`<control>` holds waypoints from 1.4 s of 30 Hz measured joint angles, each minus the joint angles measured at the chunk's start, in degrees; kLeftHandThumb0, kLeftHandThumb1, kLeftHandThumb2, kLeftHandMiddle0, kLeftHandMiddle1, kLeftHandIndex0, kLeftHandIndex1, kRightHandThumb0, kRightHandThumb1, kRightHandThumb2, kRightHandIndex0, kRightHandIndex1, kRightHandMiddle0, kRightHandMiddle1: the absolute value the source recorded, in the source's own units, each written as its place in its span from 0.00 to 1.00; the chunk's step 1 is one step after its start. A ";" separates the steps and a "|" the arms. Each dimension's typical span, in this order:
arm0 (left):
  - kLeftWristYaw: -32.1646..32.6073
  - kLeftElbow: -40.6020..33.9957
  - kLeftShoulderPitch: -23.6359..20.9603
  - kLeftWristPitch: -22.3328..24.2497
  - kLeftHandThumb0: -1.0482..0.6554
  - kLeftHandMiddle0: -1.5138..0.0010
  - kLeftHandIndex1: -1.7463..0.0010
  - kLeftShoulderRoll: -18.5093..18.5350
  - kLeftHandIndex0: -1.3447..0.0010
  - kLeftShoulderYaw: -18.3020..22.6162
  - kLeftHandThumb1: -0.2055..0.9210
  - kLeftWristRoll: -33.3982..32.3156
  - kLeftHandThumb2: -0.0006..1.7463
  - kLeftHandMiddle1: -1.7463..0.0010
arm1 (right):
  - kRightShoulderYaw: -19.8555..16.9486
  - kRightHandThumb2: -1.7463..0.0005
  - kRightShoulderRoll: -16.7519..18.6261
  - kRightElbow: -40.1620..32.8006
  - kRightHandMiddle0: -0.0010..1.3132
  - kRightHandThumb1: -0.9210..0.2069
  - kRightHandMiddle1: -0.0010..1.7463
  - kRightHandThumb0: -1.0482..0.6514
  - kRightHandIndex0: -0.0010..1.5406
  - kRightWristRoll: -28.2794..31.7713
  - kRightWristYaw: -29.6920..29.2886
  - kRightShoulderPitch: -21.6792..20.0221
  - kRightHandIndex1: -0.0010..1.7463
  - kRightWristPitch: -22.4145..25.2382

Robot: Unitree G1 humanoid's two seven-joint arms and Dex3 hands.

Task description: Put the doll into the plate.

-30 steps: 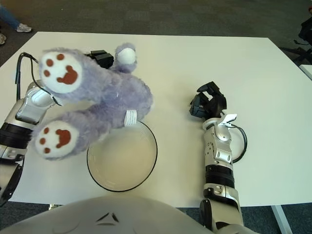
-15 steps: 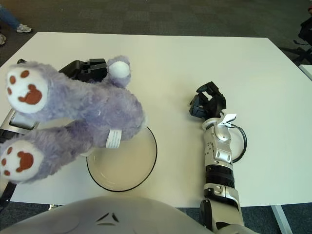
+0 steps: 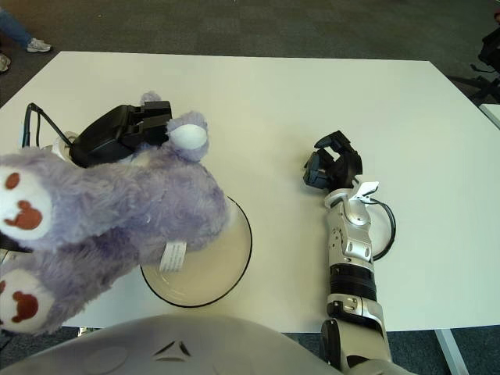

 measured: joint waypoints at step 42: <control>-1.87 -2.93 1.82 -2.52 0.24 0.94 0.53 0.11 1.00 0.32 0.89 -1.87 0.39 0.75 | 0.84 0.14 -0.04 -0.30 0.50 0.72 0.92 0.61 0.46 -1.94 -0.91 0.15 1.00 -0.31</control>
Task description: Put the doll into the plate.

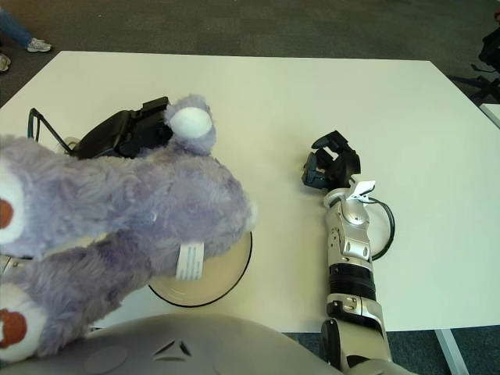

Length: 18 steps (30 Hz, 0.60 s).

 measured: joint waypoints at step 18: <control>-1.11 4.56 -1.76 -5.63 0.23 0.95 0.71 1.29 1.00 -1.46 0.99 -1.76 0.35 0.92 | 0.43 0.14 -0.73 0.26 0.52 0.72 0.91 0.61 0.46 -1.29 -0.25 -0.16 1.00 0.67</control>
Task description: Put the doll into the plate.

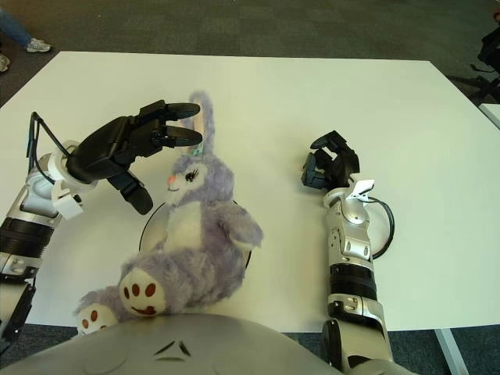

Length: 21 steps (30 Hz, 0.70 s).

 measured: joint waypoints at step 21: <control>0.36 2.63 -1.65 -4.54 0.15 0.95 0.77 -0.46 1.00 1.23 1.00 1.79 0.45 0.96 | 0.19 0.14 -0.06 0.37 0.52 0.72 0.91 0.61 0.45 -0.43 -0.13 -0.30 1.00 0.37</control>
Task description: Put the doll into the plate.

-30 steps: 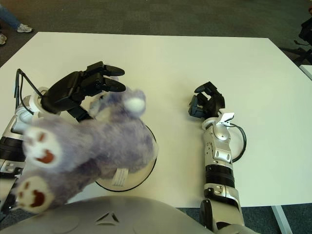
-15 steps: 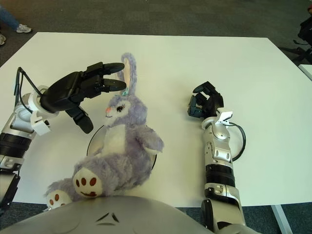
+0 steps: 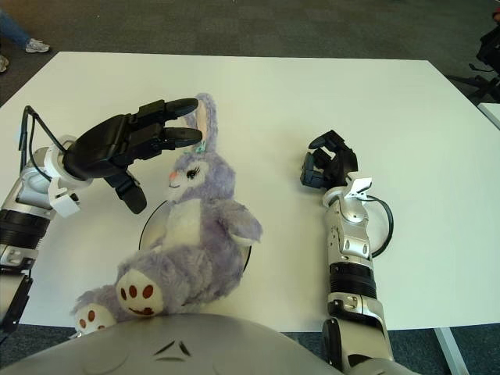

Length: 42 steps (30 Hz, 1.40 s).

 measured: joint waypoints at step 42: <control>5.62 22.20 -8.13 46.62 0.58 0.73 0.23 -16.23 0.97 12.59 0.79 -15.13 0.54 0.14 | 0.16 0.14 -0.53 0.16 0.50 0.70 0.92 0.61 0.44 -0.29 -0.08 -0.55 1.00 0.48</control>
